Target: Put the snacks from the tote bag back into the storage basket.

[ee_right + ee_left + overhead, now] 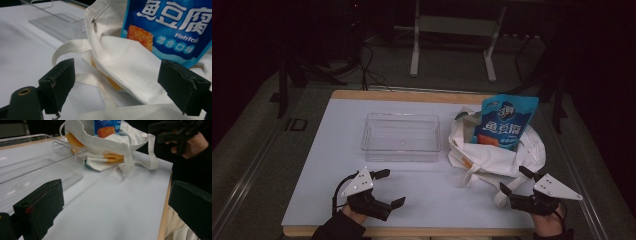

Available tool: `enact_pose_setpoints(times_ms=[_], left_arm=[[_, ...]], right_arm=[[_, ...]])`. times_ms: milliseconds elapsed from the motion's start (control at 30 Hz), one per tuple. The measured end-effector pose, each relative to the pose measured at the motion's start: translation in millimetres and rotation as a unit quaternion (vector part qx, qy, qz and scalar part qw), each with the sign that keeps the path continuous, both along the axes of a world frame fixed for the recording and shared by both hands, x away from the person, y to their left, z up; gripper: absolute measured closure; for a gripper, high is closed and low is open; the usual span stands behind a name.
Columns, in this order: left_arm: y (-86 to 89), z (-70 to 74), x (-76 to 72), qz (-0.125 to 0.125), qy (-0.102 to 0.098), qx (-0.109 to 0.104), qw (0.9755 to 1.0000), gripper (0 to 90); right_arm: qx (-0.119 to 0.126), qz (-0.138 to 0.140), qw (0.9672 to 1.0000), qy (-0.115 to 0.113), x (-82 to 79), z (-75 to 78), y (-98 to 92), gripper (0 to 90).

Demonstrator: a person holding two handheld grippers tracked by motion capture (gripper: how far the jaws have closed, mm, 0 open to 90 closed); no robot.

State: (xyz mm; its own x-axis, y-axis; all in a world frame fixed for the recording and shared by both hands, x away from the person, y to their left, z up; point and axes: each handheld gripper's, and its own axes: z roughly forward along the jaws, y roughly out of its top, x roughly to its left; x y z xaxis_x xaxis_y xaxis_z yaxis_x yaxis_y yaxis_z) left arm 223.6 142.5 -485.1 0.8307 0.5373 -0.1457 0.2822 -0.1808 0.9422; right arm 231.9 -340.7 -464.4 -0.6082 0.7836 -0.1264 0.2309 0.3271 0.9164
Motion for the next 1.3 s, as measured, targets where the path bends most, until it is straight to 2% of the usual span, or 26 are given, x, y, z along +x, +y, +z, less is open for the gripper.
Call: enact_pose_setpoints(times_ms=[167, 200, 300, 367, 433, 533, 633, 767, 800, 867, 933, 1000, 1133, 1300], left_arm=[[-2.5, 4.0, 2.5, -0.018, -0.002, -0.007, 0.9998, 0.5], [-6.4, 4.9, 4.9, -0.036, 0.002, -0.007, 0.9993, 0.5], [-11.5, 4.7, 6.0, -0.038, -0.003, 0.003, 0.9993, 0.5], [-15.6, 5.2, 6.4, -0.029, -0.015, 0.010, 0.9994, 0.4], [-20.9, 7.7, 8.4, -0.043, -0.012, 0.013, 0.9989, 0.4], [-28.6, 14.2, 11.1, -0.055, -0.020, 0.021, 0.9981, 0.5], [-36.0, 23.2, 16.4, -0.060, -0.023, 0.027, 0.9976, 0.5], [-49.2, 33.7, 26.1, -0.068, -0.011, 0.029, 0.9972, 0.5], [-53.4, 36.0, 27.4, -0.062, -0.015, 0.040, 0.9972, 0.5], [-58.9, 38.6, 31.6, -0.080, -0.022, 0.045, 0.9956, 0.4], [-66.5, 41.6, 37.8, -0.101, -0.015, 0.044, 0.9938, 0.5], [-73.7, 44.9, 42.8, -0.117, -0.017, 0.042, 0.9920, 0.5], [-85.7, 49.5, 56.4, -0.125, -0.014, 0.029, 0.9916, 0.5], [-97.7, 54.4, 74.8, -0.117, -0.018, 0.021, 0.9928, 0.5]], right_arm=[[-0.007, 0.005, 0.9999, 0.011, 1.4, 4.2, -4.2, 13.5], [-0.001, 0.007, 0.9997, 0.022, 2.9, 7.3, -7.7, 13.4], [0.004, 0.006, 0.9997, 0.025, 2.9, 9.7, -10.0, 13.3], [0.004, 0.005, 0.9997, 0.023, 3.3, 12.0, -12.0, 13.2], [0.006, 0.004, 0.9996, 0.026, 4.1, 14.6, -14.0, 13.1], [0.004, 0.006, 0.9997, 0.025, 5.2, 19.6, -16.7, 12.6], [0.016, 0.004, 0.9995, 0.026, 5.4, 25.7, -19.7, 11.9], [0.023, -0.009, 0.9993, 0.027, 8.3, 34.2, -21.6, 11.8], [0.027, -0.017, 0.9991, 0.028, 10.3, 36.1, -22.4, 11.7], [0.043, -0.011, 0.9986, 0.030, 12.5, 38.1, -25.0, 11.7], [0.047, -0.009, 0.9985, 0.027, 14.4, 40.2, -27.2, 11.8], [0.045, -0.005, 0.9987, 0.023, 15.6, 42.1, -27.9, 11.8], [0.042, -0.001, 0.9990, 0.017, 19.0, 46.5, -29.6, 11.7], [0.042, 0.006, 0.9991, 0.008, 24.8, 53.9, -29.7, 11.7]])
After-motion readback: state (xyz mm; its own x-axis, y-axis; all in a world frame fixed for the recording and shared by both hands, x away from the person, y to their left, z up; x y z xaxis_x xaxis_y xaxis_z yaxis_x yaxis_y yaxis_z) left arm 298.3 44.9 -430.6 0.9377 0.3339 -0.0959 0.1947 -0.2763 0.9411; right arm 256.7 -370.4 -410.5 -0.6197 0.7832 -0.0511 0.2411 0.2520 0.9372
